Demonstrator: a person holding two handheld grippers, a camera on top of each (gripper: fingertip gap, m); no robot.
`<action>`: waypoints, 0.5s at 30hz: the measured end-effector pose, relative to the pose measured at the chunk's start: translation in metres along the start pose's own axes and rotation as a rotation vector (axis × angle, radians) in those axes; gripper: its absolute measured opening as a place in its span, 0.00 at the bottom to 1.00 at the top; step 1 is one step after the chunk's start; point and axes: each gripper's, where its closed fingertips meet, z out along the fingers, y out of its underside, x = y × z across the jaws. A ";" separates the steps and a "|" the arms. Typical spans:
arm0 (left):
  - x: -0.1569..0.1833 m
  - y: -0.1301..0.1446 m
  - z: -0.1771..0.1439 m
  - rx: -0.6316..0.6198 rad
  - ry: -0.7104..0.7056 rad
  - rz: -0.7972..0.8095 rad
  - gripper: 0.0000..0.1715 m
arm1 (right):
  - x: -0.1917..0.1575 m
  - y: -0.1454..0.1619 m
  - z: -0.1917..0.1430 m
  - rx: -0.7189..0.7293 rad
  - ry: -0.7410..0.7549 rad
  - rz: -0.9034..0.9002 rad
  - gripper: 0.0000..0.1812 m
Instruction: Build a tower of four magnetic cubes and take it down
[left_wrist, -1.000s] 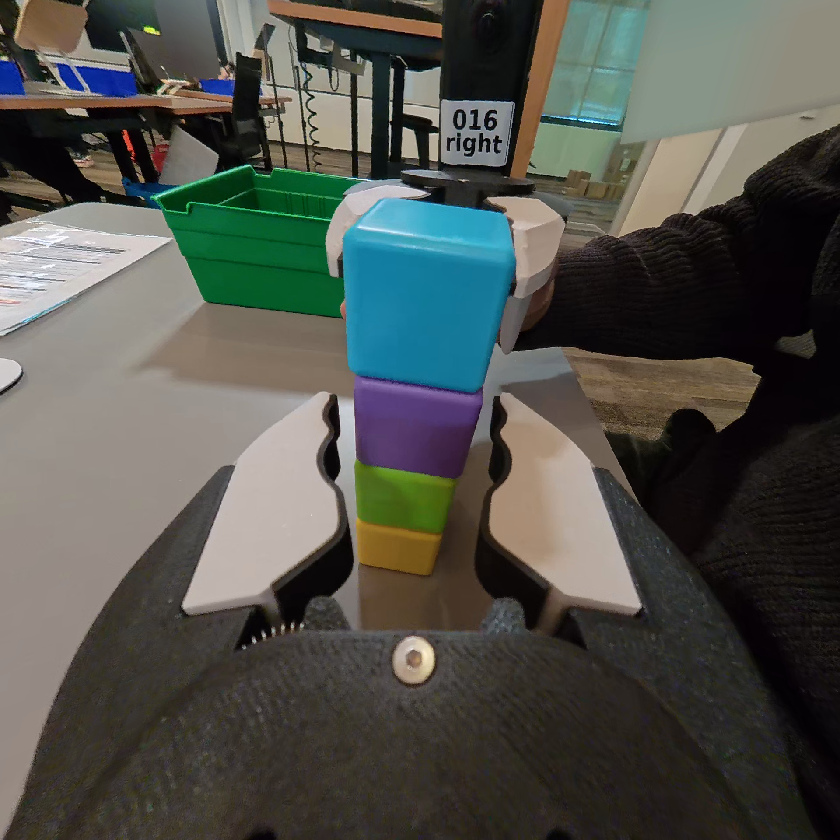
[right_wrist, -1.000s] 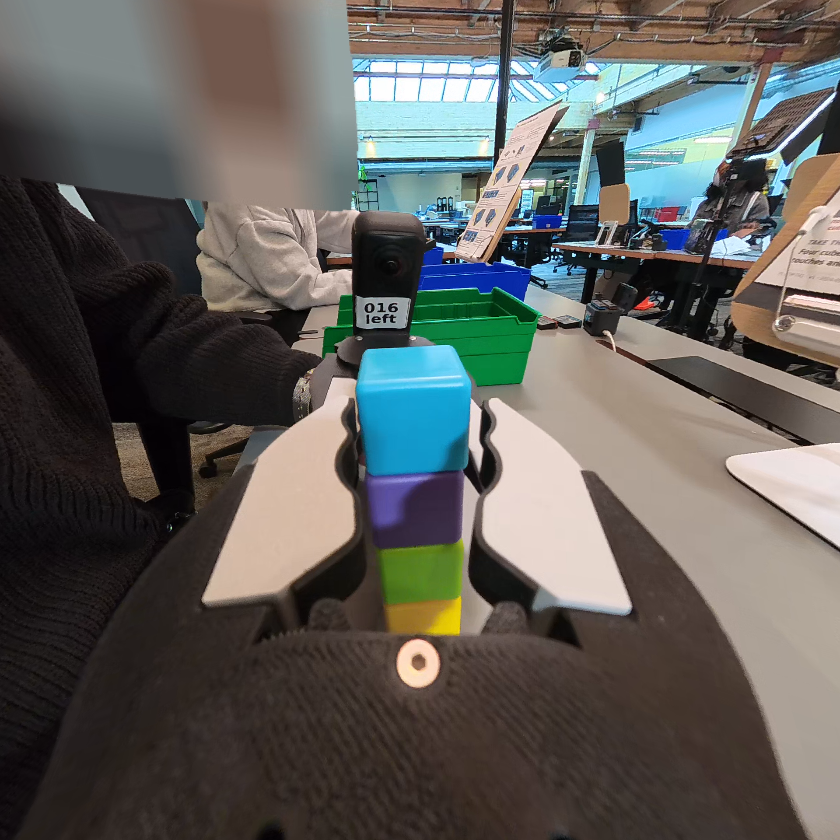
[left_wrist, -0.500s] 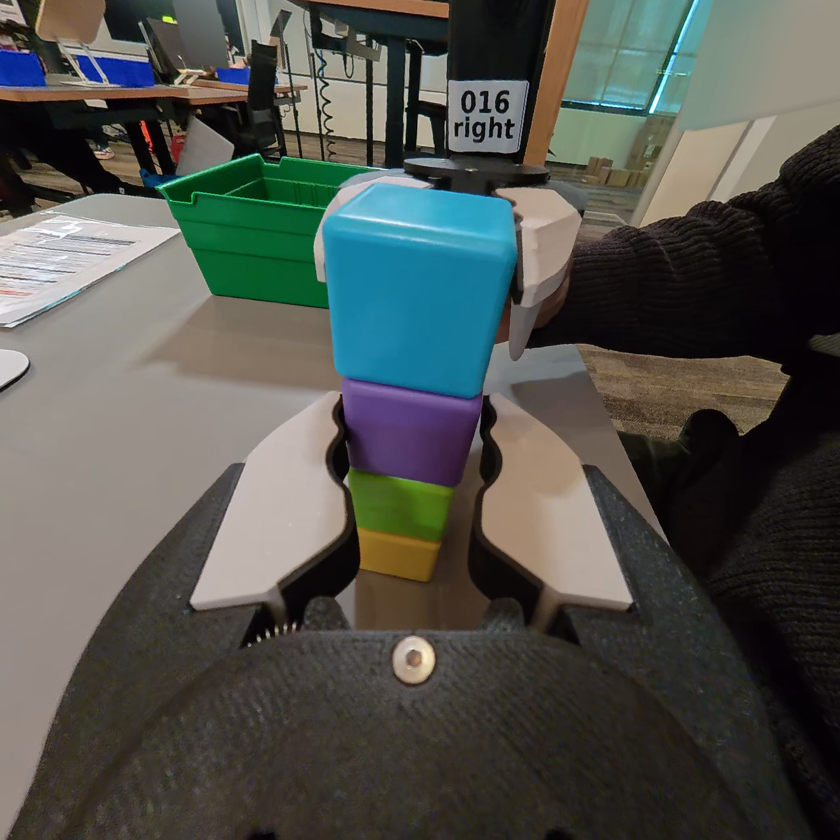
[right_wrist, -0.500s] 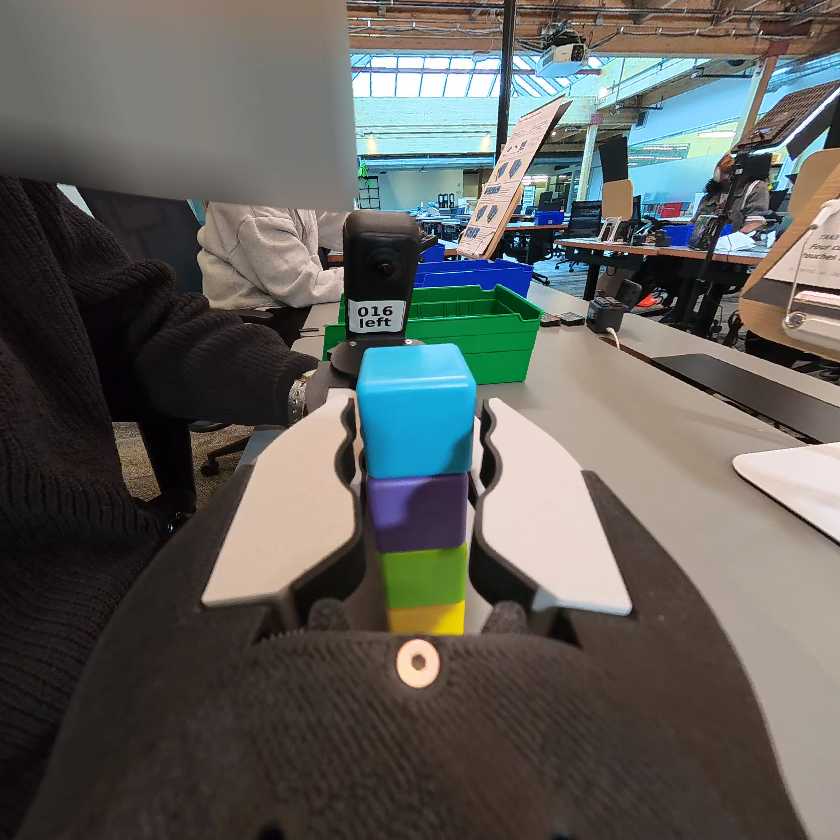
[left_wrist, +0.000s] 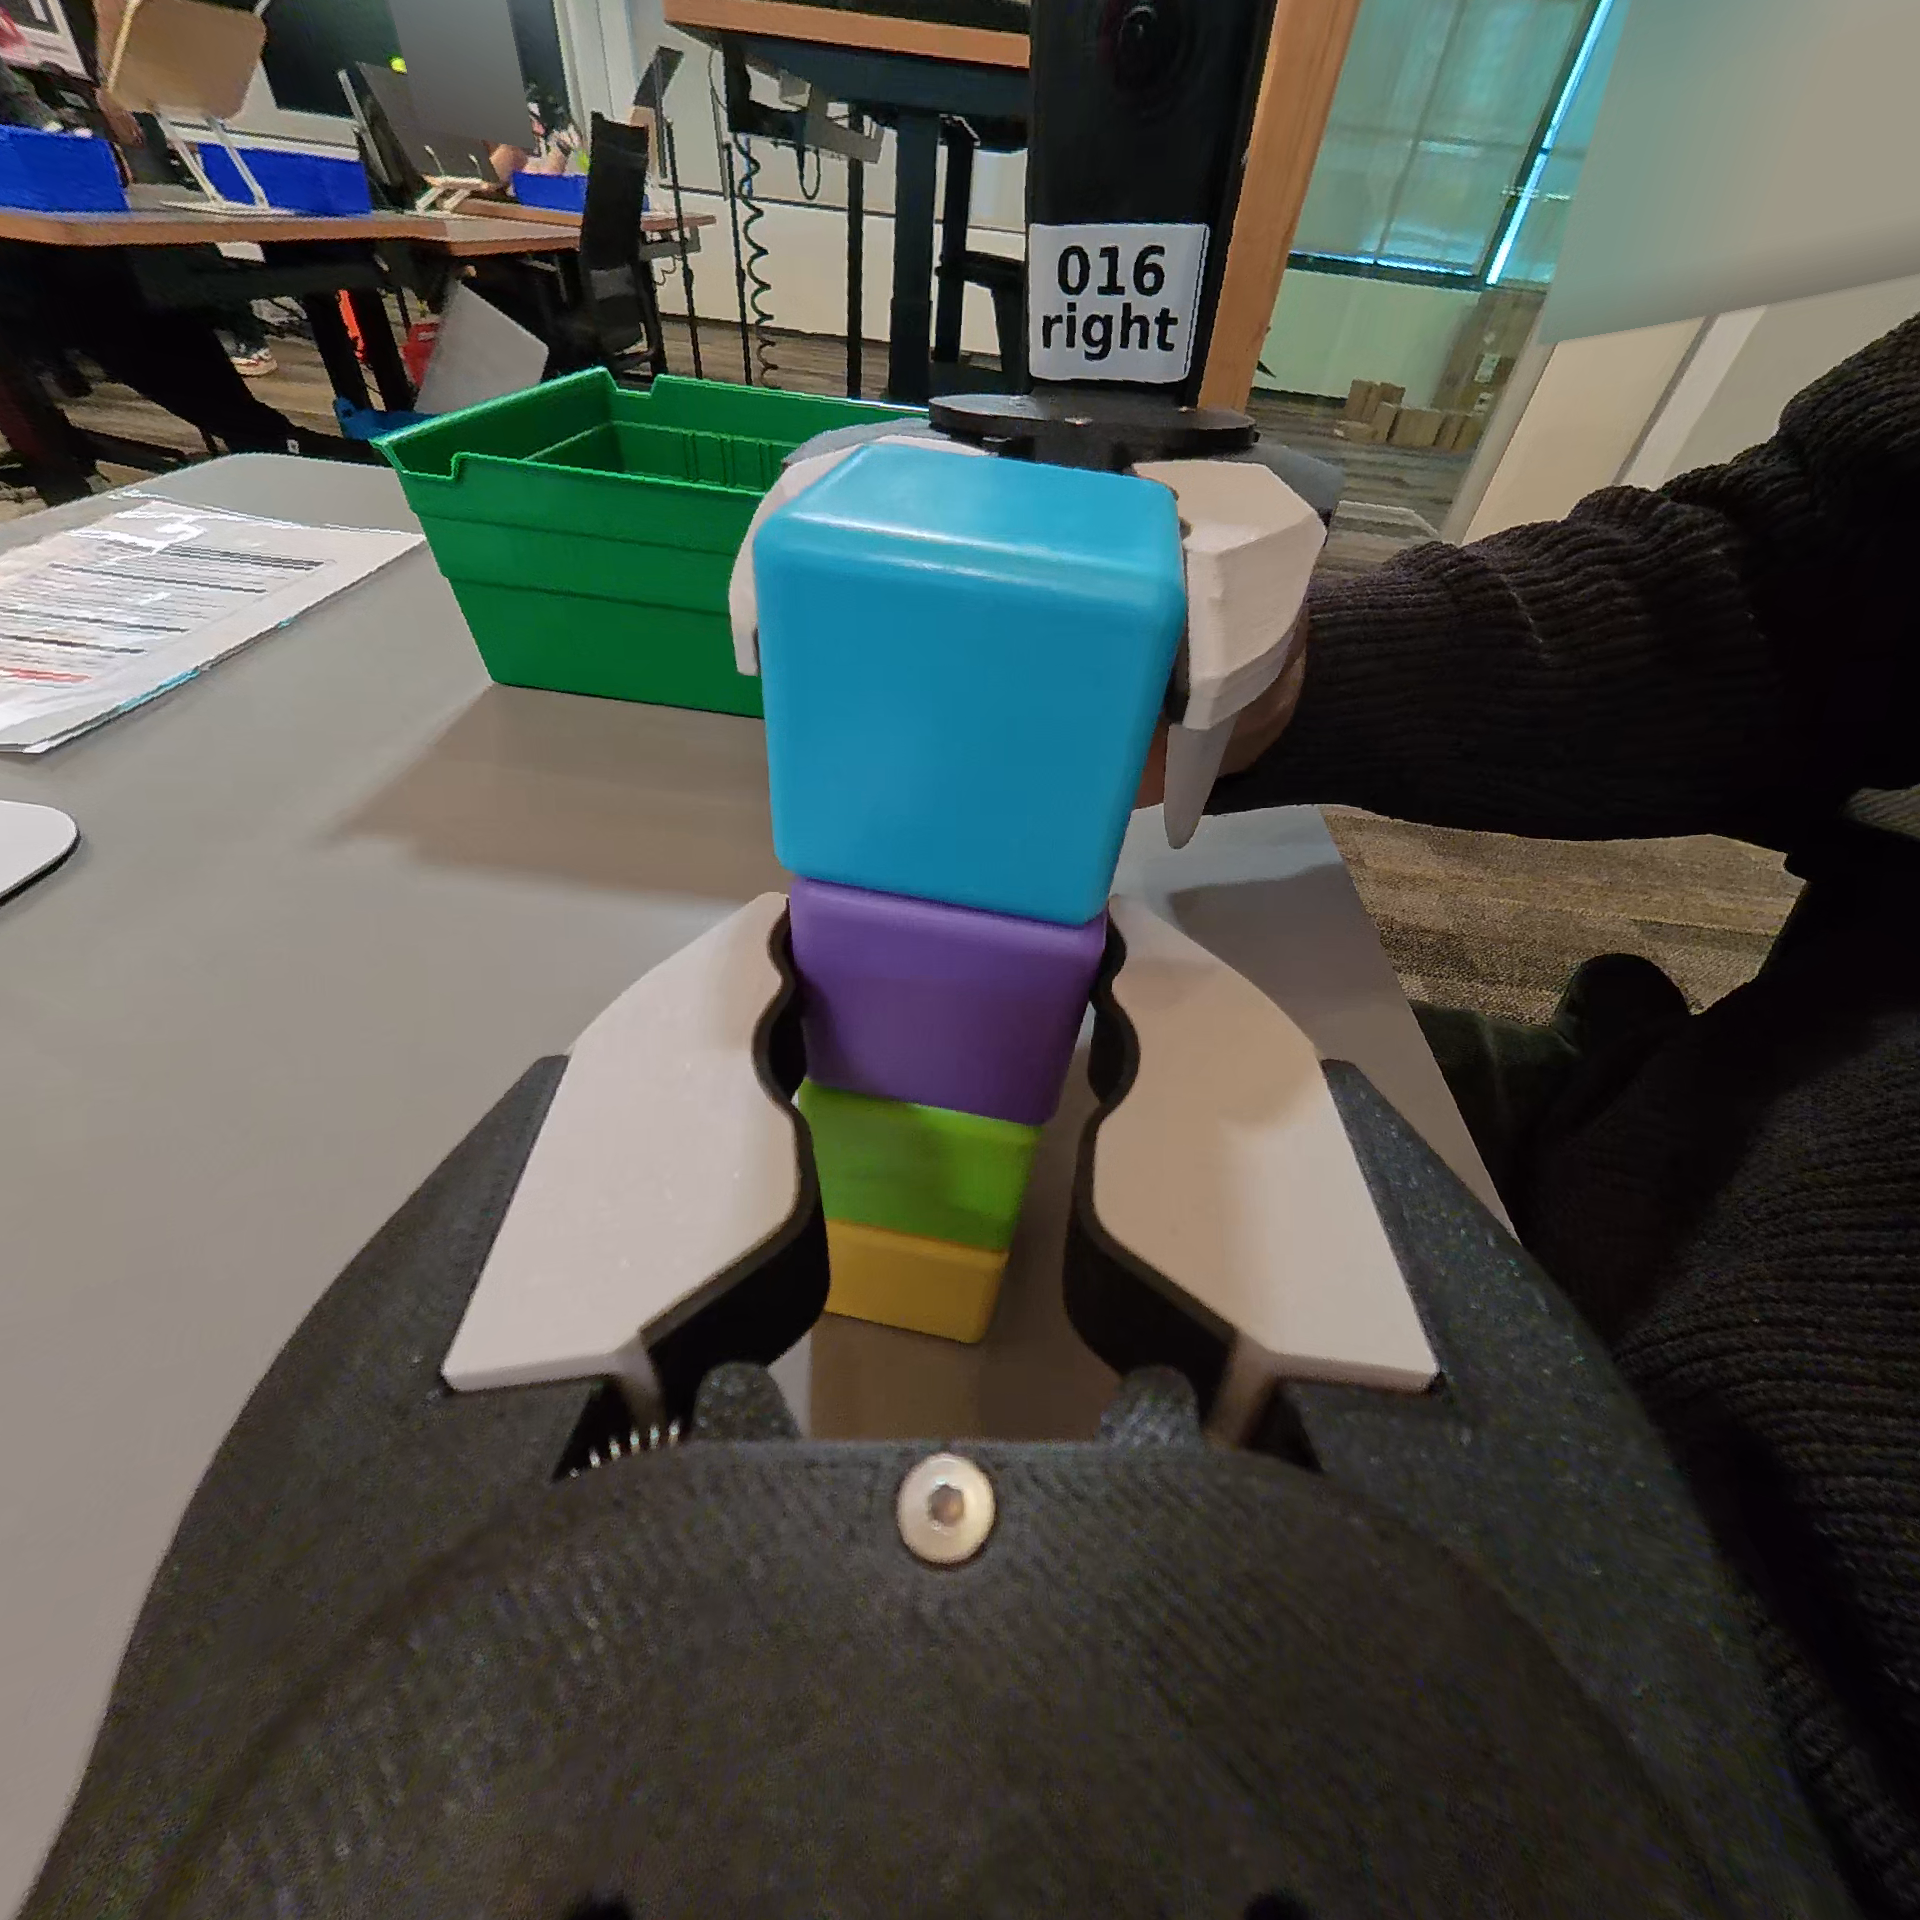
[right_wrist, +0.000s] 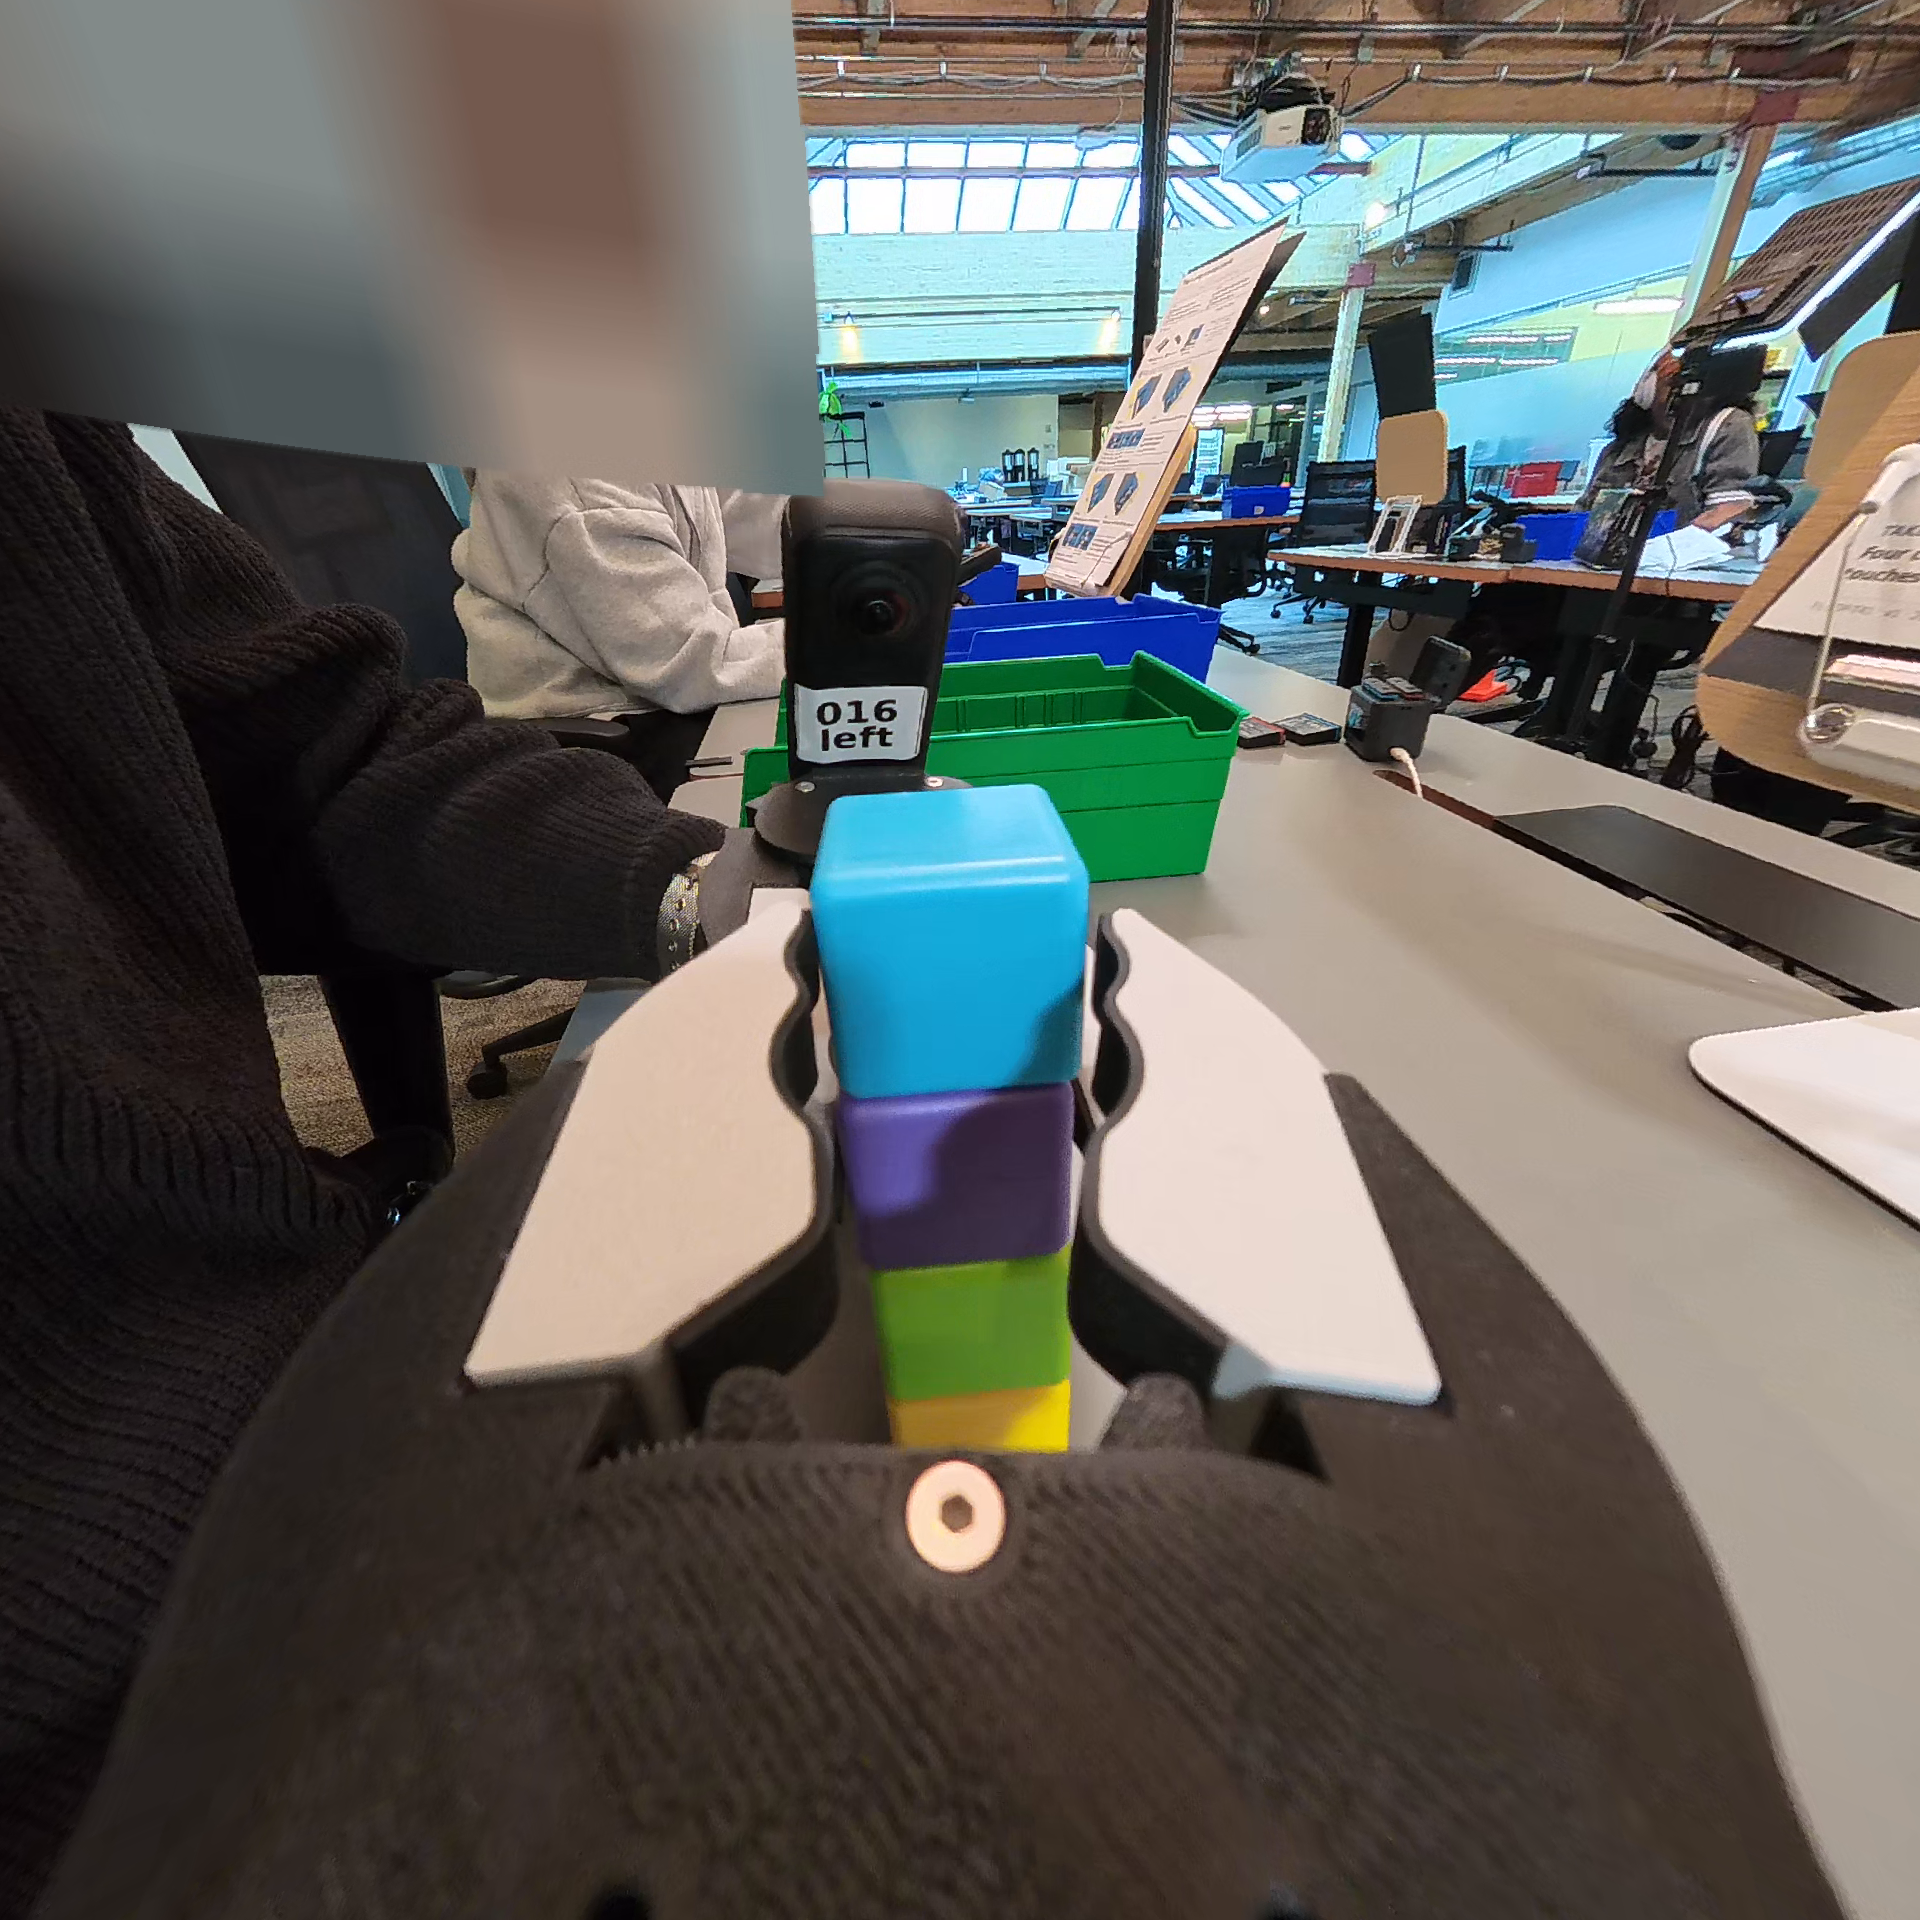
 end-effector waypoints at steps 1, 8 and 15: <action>0.000 0.000 0.000 -0.001 0.001 -0.001 0.30 | 0.000 0.000 0.000 -0.001 -0.001 0.000 0.28; 0.000 0.000 0.000 -0.002 0.001 -0.001 0.30 | -0.001 -0.001 0.002 0.011 -0.005 0.011 0.29; 0.000 0.000 0.000 -0.001 0.002 -0.004 0.30 | -0.001 -0.002 0.002 0.016 -0.004 0.014 0.29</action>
